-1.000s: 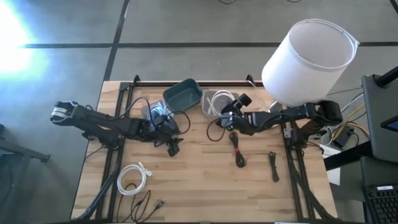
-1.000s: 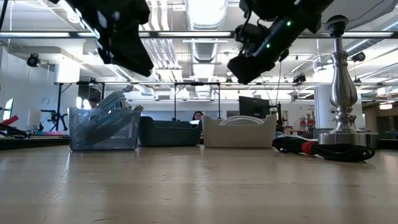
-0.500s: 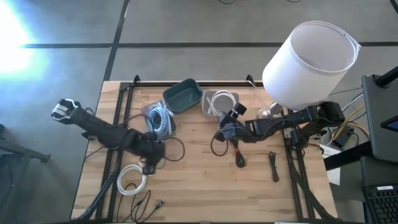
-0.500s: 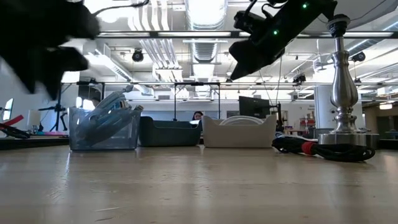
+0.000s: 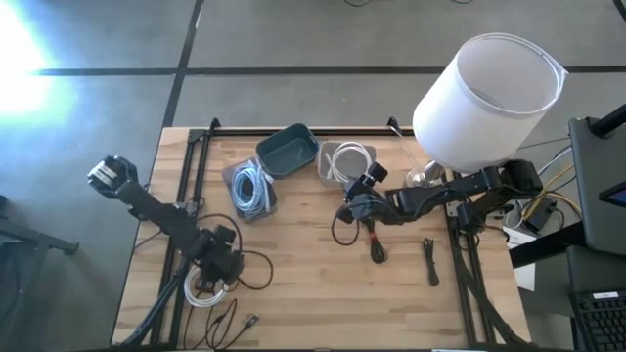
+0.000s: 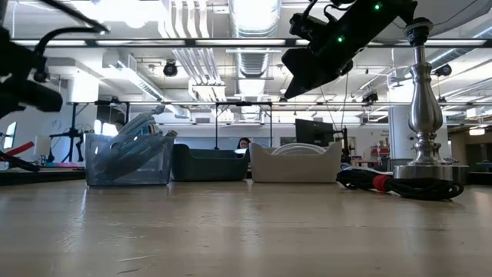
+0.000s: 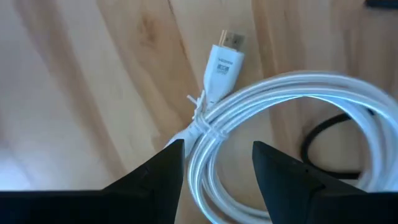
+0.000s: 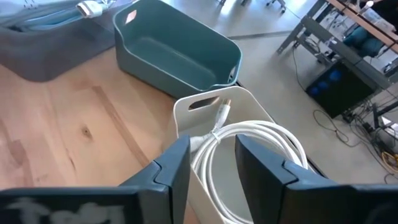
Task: Pick & Place USB Port
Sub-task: Put the white HDMI cable into the white bin
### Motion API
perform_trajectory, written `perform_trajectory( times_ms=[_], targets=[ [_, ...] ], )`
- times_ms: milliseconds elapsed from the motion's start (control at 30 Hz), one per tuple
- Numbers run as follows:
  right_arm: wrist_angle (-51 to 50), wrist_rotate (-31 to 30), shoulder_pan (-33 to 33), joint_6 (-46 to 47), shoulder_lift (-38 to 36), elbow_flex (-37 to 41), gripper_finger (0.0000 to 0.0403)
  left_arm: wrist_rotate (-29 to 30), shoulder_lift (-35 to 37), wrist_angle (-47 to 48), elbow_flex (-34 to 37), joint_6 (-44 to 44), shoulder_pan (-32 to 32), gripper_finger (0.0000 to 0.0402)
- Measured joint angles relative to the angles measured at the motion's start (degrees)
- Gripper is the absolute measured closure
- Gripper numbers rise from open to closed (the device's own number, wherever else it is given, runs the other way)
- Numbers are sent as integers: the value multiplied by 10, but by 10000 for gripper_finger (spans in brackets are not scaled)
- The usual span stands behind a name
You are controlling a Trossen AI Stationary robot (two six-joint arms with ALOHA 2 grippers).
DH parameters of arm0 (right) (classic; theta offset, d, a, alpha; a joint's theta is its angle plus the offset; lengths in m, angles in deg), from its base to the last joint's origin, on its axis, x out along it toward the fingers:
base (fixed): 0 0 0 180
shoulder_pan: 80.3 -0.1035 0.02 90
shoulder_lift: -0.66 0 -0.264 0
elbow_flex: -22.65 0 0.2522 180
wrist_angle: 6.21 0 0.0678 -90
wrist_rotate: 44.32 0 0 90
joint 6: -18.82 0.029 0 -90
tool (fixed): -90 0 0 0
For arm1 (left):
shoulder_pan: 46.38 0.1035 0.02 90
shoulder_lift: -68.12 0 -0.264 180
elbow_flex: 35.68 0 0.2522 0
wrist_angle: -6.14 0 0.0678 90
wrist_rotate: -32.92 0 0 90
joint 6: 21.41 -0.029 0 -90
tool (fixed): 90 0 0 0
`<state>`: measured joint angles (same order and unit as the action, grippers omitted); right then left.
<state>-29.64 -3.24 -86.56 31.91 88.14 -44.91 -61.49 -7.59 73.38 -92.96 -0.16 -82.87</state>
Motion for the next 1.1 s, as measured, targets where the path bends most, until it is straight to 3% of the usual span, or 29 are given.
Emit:
perform_trajectory(
  times_ms=[200,467,800,900,1100],
  targets=[
    [0,0,-1,0,0,0,271,55,-46,-58,24,-53,-5,209],
    [0,0,-1,-2,0,0,280,41,-105,-68,27,-76,-5,216],
    [-1,1,-5,-24,-1,-2,294,50,-107,-69,-4,-73,-2,339],
    [-2,1,-14,-35,-6,-10,298,105,-102,-38,-28,-74,-2,344],
    [-11,1,-50,-36,-28,-22,295,299,-95,-9,-108,-73,0,329]
  ],
)
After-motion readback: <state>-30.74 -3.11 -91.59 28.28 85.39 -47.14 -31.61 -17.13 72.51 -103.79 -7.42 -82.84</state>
